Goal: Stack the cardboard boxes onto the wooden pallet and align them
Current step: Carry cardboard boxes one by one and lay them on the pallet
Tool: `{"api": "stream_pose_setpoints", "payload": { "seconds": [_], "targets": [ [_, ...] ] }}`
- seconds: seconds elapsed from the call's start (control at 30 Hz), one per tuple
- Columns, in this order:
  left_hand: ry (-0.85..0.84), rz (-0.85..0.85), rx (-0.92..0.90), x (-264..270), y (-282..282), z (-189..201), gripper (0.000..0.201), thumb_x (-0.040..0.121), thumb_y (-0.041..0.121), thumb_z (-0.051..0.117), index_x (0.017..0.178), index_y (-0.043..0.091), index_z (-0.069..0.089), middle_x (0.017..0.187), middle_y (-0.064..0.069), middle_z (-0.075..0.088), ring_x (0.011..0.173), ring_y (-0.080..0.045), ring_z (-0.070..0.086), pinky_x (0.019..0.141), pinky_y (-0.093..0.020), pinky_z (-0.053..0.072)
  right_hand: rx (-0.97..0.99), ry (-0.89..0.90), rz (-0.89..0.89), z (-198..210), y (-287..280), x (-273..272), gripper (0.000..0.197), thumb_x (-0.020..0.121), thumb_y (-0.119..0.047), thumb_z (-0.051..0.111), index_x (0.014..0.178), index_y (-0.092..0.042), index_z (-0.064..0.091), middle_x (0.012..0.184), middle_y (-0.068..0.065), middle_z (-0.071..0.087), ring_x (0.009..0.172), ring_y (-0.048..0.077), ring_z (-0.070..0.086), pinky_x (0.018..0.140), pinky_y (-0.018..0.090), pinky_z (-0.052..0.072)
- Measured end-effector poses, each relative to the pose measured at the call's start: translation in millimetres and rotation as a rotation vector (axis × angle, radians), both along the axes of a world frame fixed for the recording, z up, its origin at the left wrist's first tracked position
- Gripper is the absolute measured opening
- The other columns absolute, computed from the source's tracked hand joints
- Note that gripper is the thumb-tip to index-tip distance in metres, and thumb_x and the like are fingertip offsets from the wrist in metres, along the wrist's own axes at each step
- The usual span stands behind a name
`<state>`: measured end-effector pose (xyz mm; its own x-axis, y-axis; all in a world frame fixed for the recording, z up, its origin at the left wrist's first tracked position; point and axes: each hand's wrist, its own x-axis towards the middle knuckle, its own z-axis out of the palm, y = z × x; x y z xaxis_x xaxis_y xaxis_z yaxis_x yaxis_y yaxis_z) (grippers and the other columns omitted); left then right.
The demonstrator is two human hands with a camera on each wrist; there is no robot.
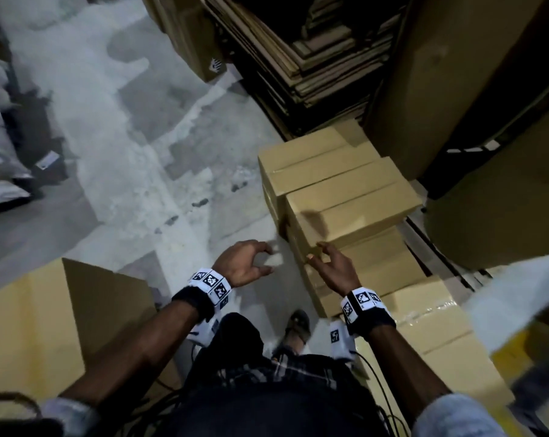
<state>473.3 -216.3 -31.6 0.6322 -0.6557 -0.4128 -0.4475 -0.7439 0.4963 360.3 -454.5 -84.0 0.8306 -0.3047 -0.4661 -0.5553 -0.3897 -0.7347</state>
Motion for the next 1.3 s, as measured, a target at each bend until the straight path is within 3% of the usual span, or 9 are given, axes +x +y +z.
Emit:
{"api": "stream_pose_setpoints", "payload": {
  "seconds": [0.2,0.3,0.4,0.6,0.8,0.93,1.07,1.17,1.3],
  "targets": [
    [0.128,-0.066,0.02,108.6,-39.8,-36.3,0.05,0.088,0.05,0.072,0.132,0.026,0.064,0.135,-0.001,0.065,0.122,-0.021,0.059,0.1,-0.035,0.048,0.025,0.099,-0.153,-19.3,-20.0,85.0,0.057,0.099,-0.047,0.063,0.149,-0.023,0.049,0.15,0.011,0.055,0.133,0.03,0.056,0.108,0.033,0.043],
    [0.216,-0.12,0.021,164.9,-62.8,-59.9,0.058,0.082,0.056,0.07,0.129,0.023,0.067,0.132,-0.003,0.067,0.12,-0.022,0.061,0.102,-0.04,0.05,0.07,0.139,-0.313,-35.6,-23.0,114.3,0.053,0.1,-0.041,0.064,0.148,-0.023,0.05,0.145,0.004,0.058,0.124,0.025,0.06,0.101,0.026,0.042],
    [0.296,-0.19,0.053,218.4,-83.7,-85.3,0.051,0.088,0.041,0.079,0.131,0.016,0.067,0.132,-0.008,0.067,0.12,-0.025,0.063,0.103,-0.041,0.051,0.076,0.222,-0.477,-55.3,-20.6,134.8,0.052,0.1,-0.037,0.065,0.147,-0.02,0.05,0.137,0.012,0.064,0.124,0.03,0.061,0.097,0.029,0.045],
    [0.319,-0.296,0.12,296.2,-121.0,-135.8,0.052,0.088,0.033,0.081,0.135,0.017,0.065,0.136,-0.008,0.065,0.124,-0.026,0.061,0.101,-0.03,0.047,0.195,0.375,-0.822,-106.0,-7.1,182.1,0.063,0.097,-0.053,0.063,0.15,-0.026,0.044,0.148,0.012,0.056,0.134,0.032,0.055,0.106,0.032,0.041],
    [0.273,-0.366,0.15,320.4,-159.7,-219.8,0.061,0.088,0.035,0.079,0.142,0.017,0.056,0.145,-0.01,0.056,0.129,-0.032,0.056,0.107,-0.039,0.045,0.239,0.464,-1.055,-189.9,-6.3,219.1,0.075,0.1,-0.043,0.063,0.16,-0.022,0.025,0.157,0.016,0.045,0.139,0.037,0.048,0.105,0.036,0.039],
    [0.233,-0.344,0.17,314.9,-176.3,-282.3,0.063,0.084,0.038,0.08,0.139,0.025,0.053,0.14,-0.011,0.057,0.122,-0.038,0.059,0.099,-0.048,0.051,0.18,0.439,-1.285,-248.4,-8.8,230.9,0.082,0.098,-0.034,0.068,0.162,-0.015,0.02,0.155,0.016,0.045,0.135,0.037,0.05,0.097,0.032,0.04],
    [0.217,-0.216,0.193,309.0,-189.9,-324.4,0.064,0.086,0.041,0.078,0.139,0.017,0.05,0.13,-0.016,0.057,0.115,-0.04,0.059,0.095,-0.045,0.052,0.07,0.452,-1.479,-288.9,-11.7,233.9,0.083,0.091,-0.057,0.052,0.159,-0.017,0.028,0.156,0.022,0.042,0.135,0.043,0.048,0.109,0.051,0.042],
    [0.158,-0.137,0.183,304.2,-197.5,-340.9,0.064,0.085,0.038,0.079,0.137,0.015,0.049,0.124,-0.015,0.054,0.112,-0.039,0.059,0.091,-0.047,0.053,0.167,0.449,-1.519,-307.0,-12.4,230.6,0.081,0.099,-0.049,0.06,0.163,-0.021,0.02,0.161,0.019,0.037,0.141,0.04,0.043,0.111,0.04,0.036],
    [0.15,-0.049,0.119,296.4,-195.6,-351.4,0.062,0.078,0.056,0.075,0.123,0.017,0.058,0.12,-0.008,0.057,0.113,-0.027,0.053,0.093,-0.039,0.049,0.231,0.401,-1.582,-313.5,-11.1,228.8,0.079,0.102,-0.045,0.059,0.164,-0.021,0.017,0.144,0.015,0.058,0.13,0.036,0.055,0.08,0.021,0.031]
  ]
}}
